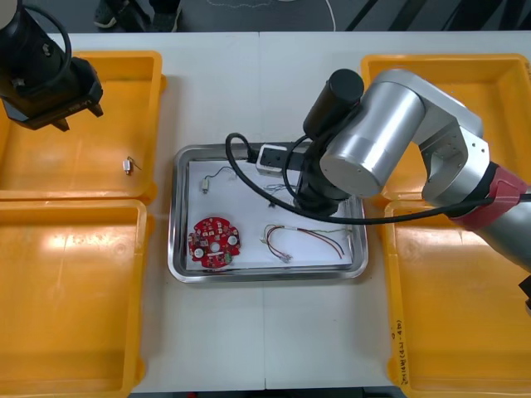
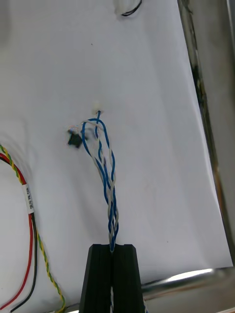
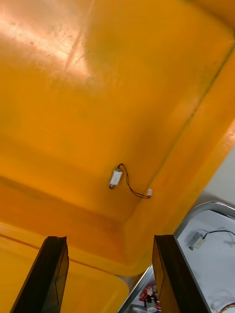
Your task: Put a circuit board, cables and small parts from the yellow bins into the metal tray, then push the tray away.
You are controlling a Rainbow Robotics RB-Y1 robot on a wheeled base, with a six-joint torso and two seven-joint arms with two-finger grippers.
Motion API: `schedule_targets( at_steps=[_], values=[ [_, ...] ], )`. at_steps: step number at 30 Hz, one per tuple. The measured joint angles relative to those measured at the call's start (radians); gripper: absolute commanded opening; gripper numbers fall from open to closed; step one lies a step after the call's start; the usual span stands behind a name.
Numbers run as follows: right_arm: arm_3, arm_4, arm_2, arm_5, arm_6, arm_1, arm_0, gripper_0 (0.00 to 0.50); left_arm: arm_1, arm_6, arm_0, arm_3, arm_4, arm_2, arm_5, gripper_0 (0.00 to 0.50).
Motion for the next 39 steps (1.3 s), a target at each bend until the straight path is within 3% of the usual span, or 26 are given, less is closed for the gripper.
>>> schedule_targets(
  at_steps=[7, 18, 24, 25, 27, 35, 39],
  values=[
    [0.018, 0.008, 0.06, -0.066, 0.0, 0.002, -0.001, 0.0, 0.0, -0.023, -0.026, 0.141, 0.01, -0.021, -0.065, 0.5],
    [0.091, 0.008, 0.07, -0.145, 0.0, 0.017, -0.002, 0.0, 0.0, -0.346, -0.105, 0.394, 0.075, -0.19, -0.207, 0.5],
    [0.112, 0.009, 0.083, -0.159, 0.0, 0.02, -0.002, 0.0, 0.0, -0.362, -0.114, 0.482, 0.098, -0.214, -0.264, 0.5],
    [0.113, 0.009, 0.085, -0.16, 0.0, 0.021, -0.002, 0.037, 0.0, -0.363, -0.114, 0.491, 0.099, -0.214, -0.268, 0.5],
    [0.114, 0.01, 0.087, -0.162, 0.001, 0.021, -0.003, 0.17, 0.0, -0.371, -0.114, 0.509, 0.101, -0.214, -0.275, 0.5],
    [0.115, 0.032, 0.087, -0.162, 0.001, 0.023, -0.004, 0.451, -0.004, -0.468, -0.114, 0.538, 0.116, -0.214, -0.282, 0.5],
    [0.115, 0.036, 0.087, -0.162, 0.001, 0.023, -0.004, 0.5, -0.012, -0.471, -0.114, 0.538, 0.12, -0.214, -0.282, 0.5]
  ],
)
